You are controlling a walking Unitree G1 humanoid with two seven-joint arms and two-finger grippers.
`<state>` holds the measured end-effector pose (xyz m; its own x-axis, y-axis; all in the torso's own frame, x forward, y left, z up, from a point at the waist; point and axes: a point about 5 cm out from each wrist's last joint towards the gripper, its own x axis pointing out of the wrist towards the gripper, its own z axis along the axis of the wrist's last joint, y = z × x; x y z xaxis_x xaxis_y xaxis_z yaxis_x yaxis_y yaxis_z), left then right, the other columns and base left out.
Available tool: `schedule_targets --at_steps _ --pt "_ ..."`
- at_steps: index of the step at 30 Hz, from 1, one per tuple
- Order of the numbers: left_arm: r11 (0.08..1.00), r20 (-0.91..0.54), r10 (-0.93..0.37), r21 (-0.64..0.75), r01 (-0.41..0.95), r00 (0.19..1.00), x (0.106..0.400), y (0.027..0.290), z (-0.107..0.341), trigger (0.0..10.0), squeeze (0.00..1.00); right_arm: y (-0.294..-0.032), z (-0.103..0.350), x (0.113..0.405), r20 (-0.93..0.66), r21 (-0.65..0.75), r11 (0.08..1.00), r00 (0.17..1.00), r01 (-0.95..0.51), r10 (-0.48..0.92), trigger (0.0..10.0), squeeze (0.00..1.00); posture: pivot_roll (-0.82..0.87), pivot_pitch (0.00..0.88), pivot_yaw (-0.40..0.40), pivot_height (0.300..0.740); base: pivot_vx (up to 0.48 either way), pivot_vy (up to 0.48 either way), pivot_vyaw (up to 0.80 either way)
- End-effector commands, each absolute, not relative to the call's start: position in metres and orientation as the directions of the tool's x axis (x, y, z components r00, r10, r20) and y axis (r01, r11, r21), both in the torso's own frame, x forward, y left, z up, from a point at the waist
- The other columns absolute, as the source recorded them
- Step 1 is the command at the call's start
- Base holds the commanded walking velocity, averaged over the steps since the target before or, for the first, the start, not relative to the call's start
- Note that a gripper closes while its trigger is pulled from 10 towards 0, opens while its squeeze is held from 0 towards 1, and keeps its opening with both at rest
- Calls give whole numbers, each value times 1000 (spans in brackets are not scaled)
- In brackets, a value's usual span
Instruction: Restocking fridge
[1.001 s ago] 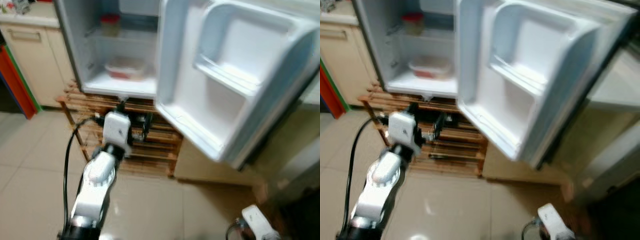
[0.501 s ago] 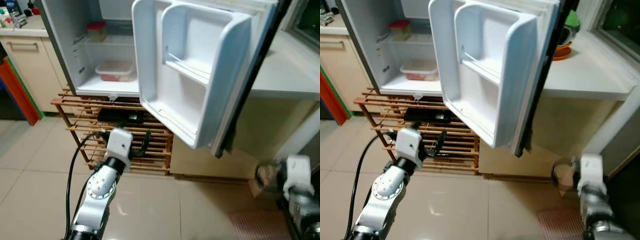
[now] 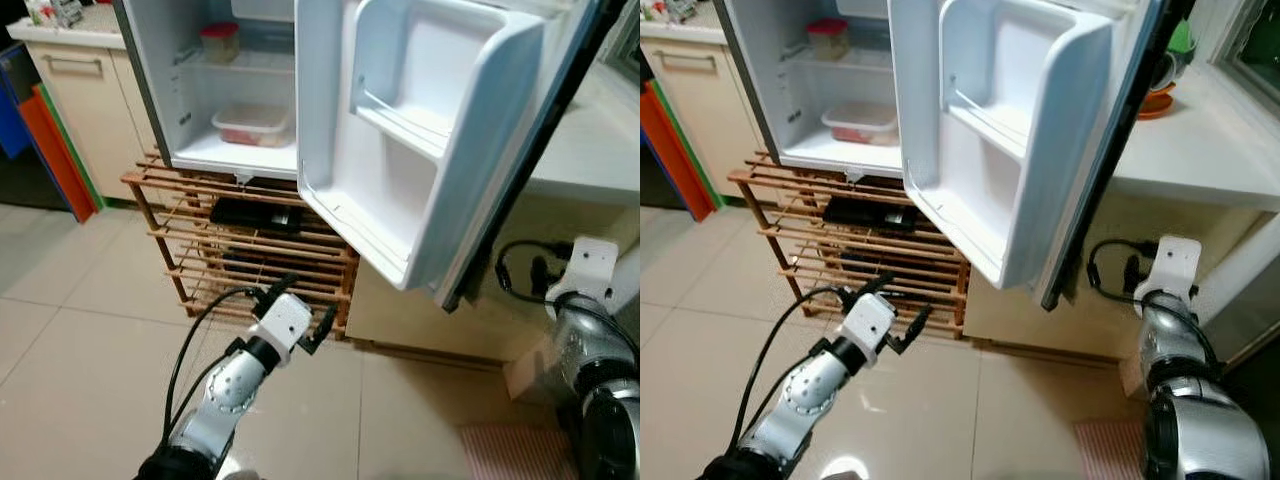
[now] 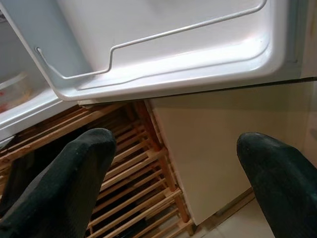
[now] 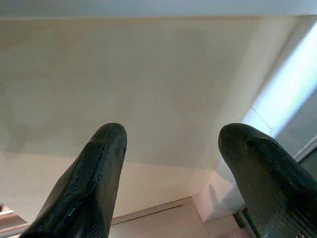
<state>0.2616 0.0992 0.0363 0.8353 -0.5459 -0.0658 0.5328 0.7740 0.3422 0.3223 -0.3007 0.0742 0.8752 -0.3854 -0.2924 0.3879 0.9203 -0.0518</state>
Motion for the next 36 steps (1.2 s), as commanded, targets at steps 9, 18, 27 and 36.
schedule_targets --at_steps 9,18,27,36 --pt "733 -14 -627 327 597 779 255 58 31 10000 0 -278 96 345 -208 29 958 939 285 -273 10000 0 10 0 -59 740 0 0 0" --pt "743 -101 -577 346 573 810 256 31 18 10000 0 -266 100 351 -181 30 974 960 223 -214 10000 0 6 0 -57 740 0 0 0" --pt "724 -324 -463 399 563 825 249 47 -14 10000 0 -251 112 360 -120 57 987 983 147 -140 10000 0 1 0 -61 740 0 0 0" --pt "691 -593 -277 423 586 756 215 93 -59 10000 0 -228 122 365 -53 104 994 998 26 -20 10000 0 -1 0 -52 740 0 0 0"
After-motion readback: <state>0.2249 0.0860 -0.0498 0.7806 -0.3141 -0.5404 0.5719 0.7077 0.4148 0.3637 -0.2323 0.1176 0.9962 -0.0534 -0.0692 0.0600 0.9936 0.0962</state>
